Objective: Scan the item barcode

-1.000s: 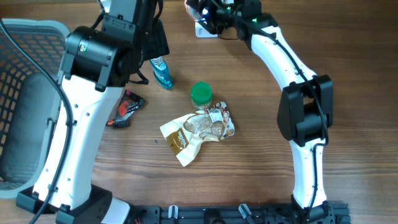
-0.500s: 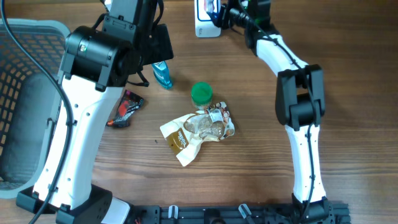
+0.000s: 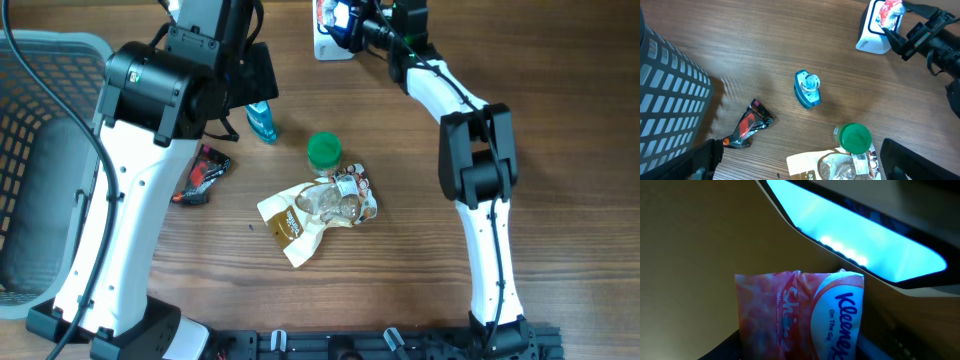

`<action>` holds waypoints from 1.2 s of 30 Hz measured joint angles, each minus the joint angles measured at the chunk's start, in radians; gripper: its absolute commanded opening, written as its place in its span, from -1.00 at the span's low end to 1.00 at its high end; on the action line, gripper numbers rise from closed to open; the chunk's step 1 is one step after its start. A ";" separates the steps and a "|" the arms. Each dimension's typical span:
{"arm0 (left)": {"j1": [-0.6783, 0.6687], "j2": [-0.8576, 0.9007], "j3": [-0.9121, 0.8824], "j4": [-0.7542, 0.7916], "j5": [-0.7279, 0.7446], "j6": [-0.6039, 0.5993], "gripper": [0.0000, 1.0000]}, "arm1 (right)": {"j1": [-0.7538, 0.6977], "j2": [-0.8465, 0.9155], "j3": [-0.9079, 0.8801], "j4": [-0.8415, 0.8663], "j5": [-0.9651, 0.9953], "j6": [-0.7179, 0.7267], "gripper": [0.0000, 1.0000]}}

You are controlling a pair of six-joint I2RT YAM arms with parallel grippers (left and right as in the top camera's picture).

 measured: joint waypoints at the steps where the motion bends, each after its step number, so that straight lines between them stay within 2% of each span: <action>1: 0.000 0.000 0.000 0.000 0.000 0.000 1.00 | -0.005 0.000 0.000 0.000 -0.006 0.000 0.07; 9: 0.000 0.002 0.000 0.000 0.000 0.000 1.00 | -0.039 0.000 0.000 0.000 -0.108 0.001 0.13; 13: 0.000 0.002 0.000 0.000 0.000 0.000 1.00 | -0.039 0.000 0.000 -0.010 -0.174 0.001 0.09; 17: 0.000 0.002 0.000 0.000 0.000 0.000 1.00 | -0.039 0.001 0.000 -0.113 -0.210 0.003 0.06; 25: 0.000 0.002 0.000 -0.003 0.000 0.000 1.00 | -0.070 0.001 0.000 -0.117 -0.220 0.003 0.03; 28: 0.000 0.002 0.000 -0.003 0.000 0.000 1.00 | -0.096 0.001 0.000 -0.117 -0.214 0.004 0.14; 32: 0.000 0.002 0.000 -0.003 0.000 0.000 1.00 | -0.095 0.001 0.000 -0.117 -0.197 0.004 0.42; 36: 0.000 0.003 0.000 -0.003 0.000 0.000 1.00 | -0.093 0.001 0.000 -0.067 -0.192 0.006 0.45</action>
